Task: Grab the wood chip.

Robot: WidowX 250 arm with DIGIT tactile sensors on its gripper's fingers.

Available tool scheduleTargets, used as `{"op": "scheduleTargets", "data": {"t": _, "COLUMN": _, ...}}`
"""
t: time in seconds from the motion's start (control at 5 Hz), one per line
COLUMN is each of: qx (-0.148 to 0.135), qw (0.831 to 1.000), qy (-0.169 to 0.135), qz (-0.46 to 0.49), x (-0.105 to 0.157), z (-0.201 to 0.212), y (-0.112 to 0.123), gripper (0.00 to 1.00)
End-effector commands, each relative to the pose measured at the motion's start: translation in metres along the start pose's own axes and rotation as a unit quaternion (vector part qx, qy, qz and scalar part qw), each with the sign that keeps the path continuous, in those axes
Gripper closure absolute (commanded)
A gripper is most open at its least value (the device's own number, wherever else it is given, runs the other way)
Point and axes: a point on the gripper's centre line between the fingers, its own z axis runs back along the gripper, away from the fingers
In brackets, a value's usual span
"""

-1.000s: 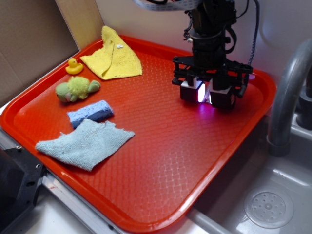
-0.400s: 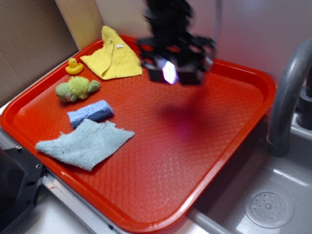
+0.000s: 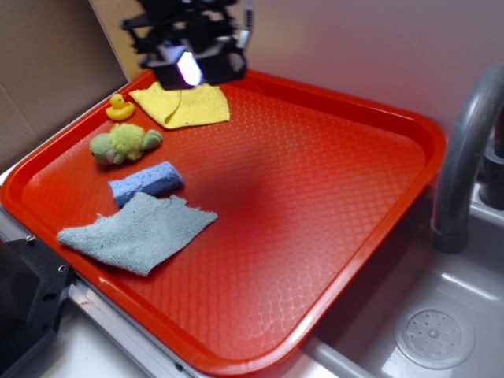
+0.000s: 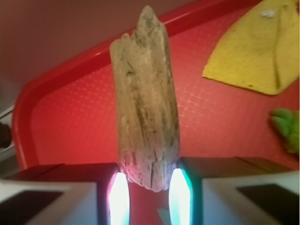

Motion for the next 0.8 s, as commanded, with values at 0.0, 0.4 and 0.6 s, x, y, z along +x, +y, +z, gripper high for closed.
{"op": "scheduleTargets", "data": {"t": 0.0, "qx": 0.025, "qw": 0.999, "qy": -0.024, "qz": -0.021, "x": -0.0183, "z": 0.0361, "y": 0.0108, "gripper": 1.00}}
{"op": "scheduleTargets", "data": {"t": 0.4, "qx": 0.026, "qw": 1.000, "qy": 0.000, "qz": -0.005, "x": -0.0093, "z": 0.0289, "y": 0.0125, "gripper": 1.00}}
{"op": "scheduleTargets", "data": {"t": 0.6, "qx": 0.031, "qw": 0.999, "qy": -0.003, "qz": -0.011, "x": -0.0090, "z": 0.0272, "y": 0.0098, "gripper": 1.00}}
